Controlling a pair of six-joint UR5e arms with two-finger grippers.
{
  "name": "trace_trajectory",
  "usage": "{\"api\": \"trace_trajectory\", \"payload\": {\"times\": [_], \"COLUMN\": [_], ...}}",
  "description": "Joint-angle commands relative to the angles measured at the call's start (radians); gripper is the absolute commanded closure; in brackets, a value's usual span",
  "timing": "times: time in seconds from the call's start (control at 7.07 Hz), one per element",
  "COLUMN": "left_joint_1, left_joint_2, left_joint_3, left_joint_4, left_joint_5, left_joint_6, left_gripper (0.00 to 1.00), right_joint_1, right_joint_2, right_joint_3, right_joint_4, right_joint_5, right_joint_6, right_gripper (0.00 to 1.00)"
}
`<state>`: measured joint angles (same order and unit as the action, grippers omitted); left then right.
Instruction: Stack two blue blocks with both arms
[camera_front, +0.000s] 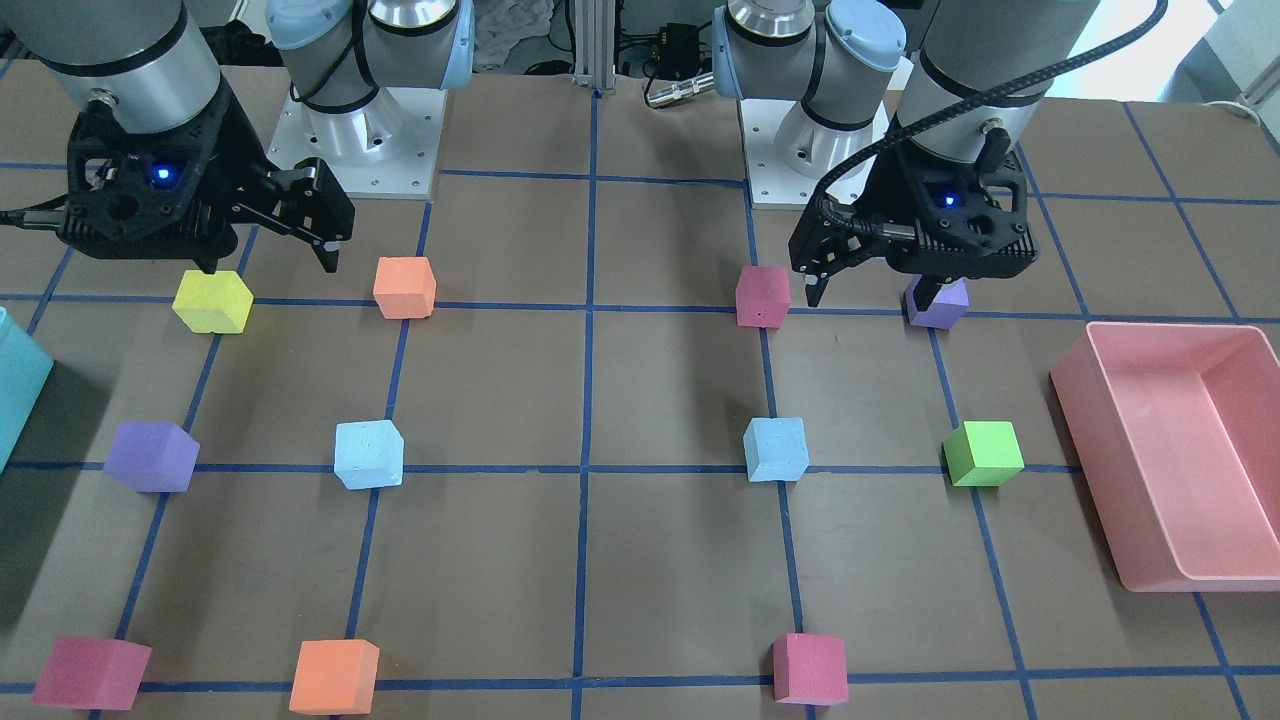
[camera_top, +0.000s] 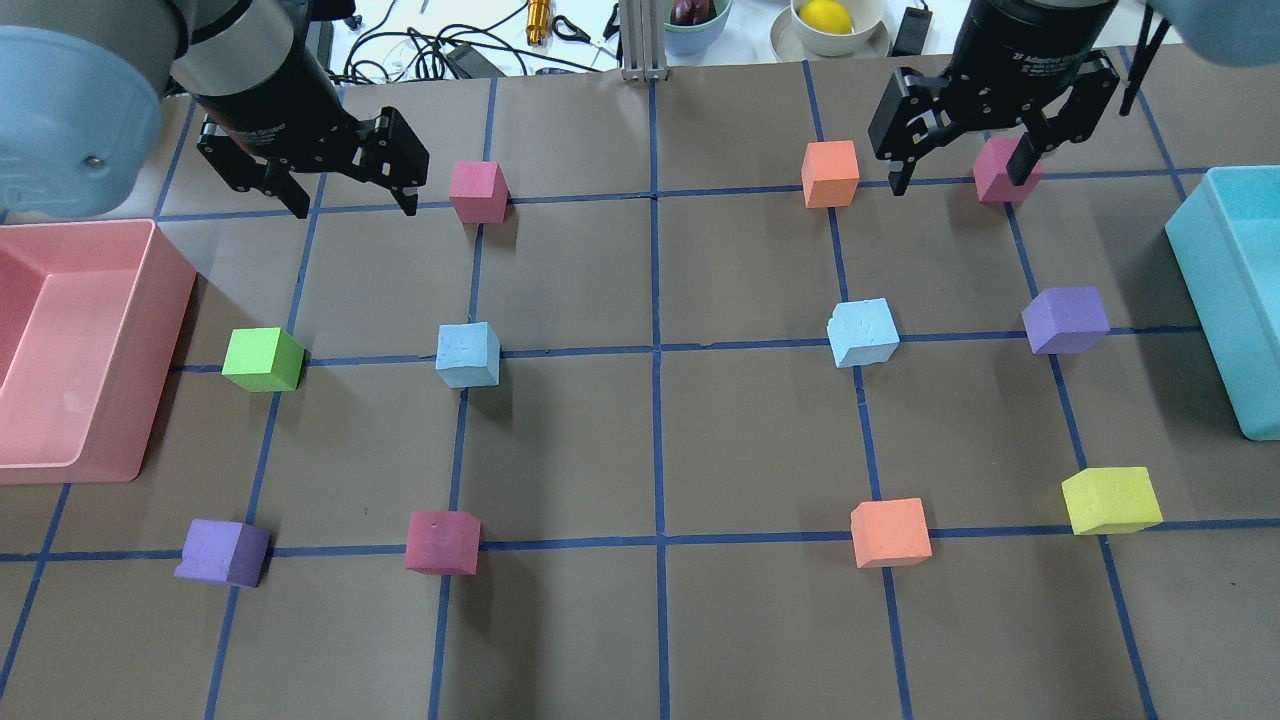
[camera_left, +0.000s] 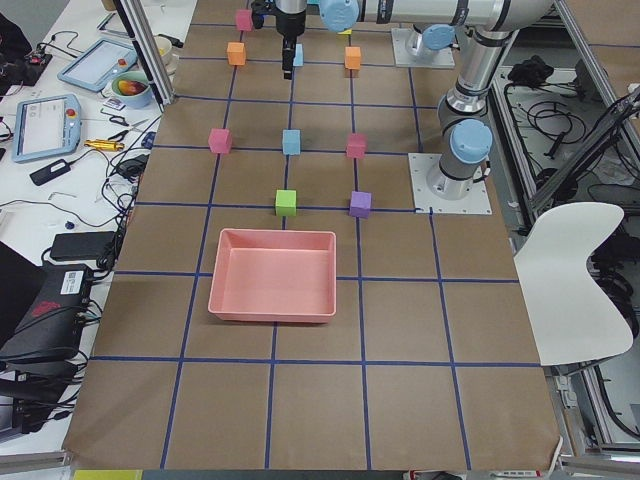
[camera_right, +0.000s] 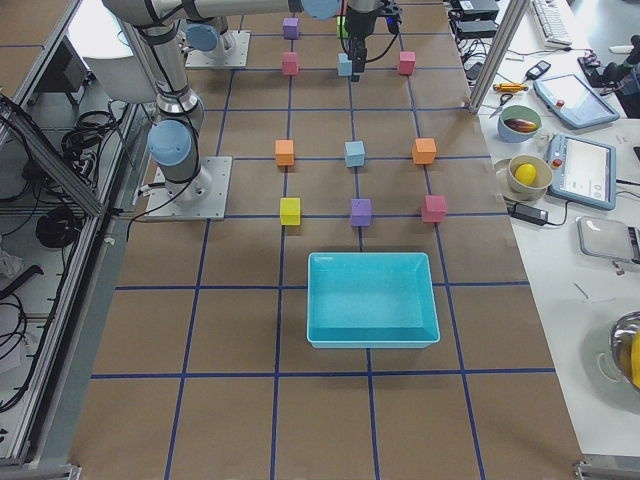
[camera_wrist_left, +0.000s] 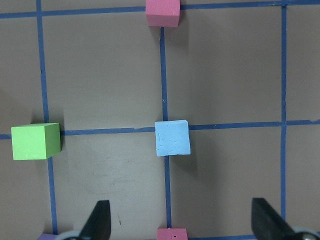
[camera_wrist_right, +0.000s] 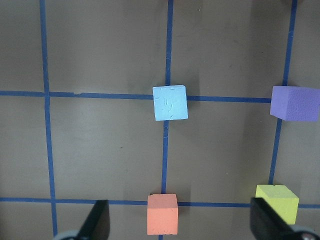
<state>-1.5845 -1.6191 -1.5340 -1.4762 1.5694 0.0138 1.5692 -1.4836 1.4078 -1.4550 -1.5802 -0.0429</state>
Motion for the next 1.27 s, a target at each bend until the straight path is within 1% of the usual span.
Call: {"api": "trace_trajectory", "payload": {"times": [0.0,0.71,0.99,1.13], "left_joint_1": [0.0,0.001,0.0,-0.002], "left_joint_2": [0.004,0.005,0.007,0.005], "left_joint_3": [0.002,0.006,-0.002,0.0], "left_joint_4": [-0.001,0.001,0.001,0.001], "left_joint_5": [-0.003,-0.008,-0.009,-0.011], "left_joint_6": [0.0,0.002,0.0,0.0], "left_gripper": [0.0,0.0,0.0,0.0], "right_joint_1": [0.0,0.0,-0.015,-0.024], "right_joint_2": [0.0,0.002,0.058,0.092], "right_joint_3": [0.002,0.008,0.031,0.058], "right_joint_4": [-0.001,-0.002,-0.01,-0.087], "right_joint_5": [0.0,-0.003,-0.021,-0.014], "right_joint_6": [0.0,0.0,-0.006,-0.005], "right_gripper": [0.0,0.0,0.0,0.0]}}
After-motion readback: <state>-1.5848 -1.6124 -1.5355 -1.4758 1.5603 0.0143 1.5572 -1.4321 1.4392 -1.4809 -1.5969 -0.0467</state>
